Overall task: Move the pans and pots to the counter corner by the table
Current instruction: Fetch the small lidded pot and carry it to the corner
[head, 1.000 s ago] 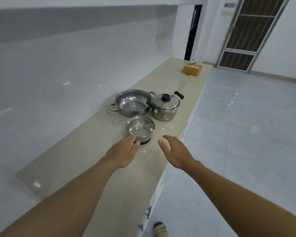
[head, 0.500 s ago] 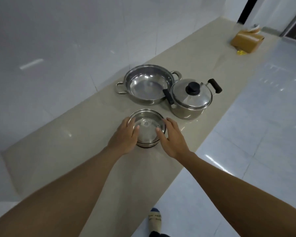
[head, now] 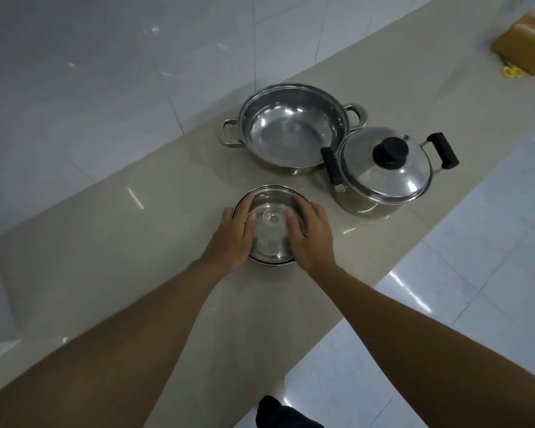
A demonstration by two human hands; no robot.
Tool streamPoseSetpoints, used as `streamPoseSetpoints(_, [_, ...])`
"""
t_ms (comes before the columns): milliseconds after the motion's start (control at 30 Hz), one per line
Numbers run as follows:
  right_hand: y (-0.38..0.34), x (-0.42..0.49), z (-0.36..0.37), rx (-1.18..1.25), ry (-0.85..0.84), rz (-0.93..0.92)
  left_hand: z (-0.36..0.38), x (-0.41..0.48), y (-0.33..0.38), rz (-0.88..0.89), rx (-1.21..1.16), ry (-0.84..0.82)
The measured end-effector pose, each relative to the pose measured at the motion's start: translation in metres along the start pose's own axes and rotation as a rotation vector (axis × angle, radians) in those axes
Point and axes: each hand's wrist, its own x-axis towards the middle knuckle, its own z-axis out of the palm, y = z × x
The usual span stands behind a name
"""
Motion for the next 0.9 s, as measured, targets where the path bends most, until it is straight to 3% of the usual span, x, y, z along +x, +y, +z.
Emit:
streamPoseSetpoints(500, [-0.052, -0.015, 0.018, -0.078, -0.098, -0.165, -0.054, -0.045, -0.004, -0.026, 0.058, 0.195])
streamPoseSetpoints(900, [-0.154, -0.098, 0.064, -0.077, -0.175, -0.380, -0.150, -0.167, -0.046, -0.074, 0.069, 0.406])
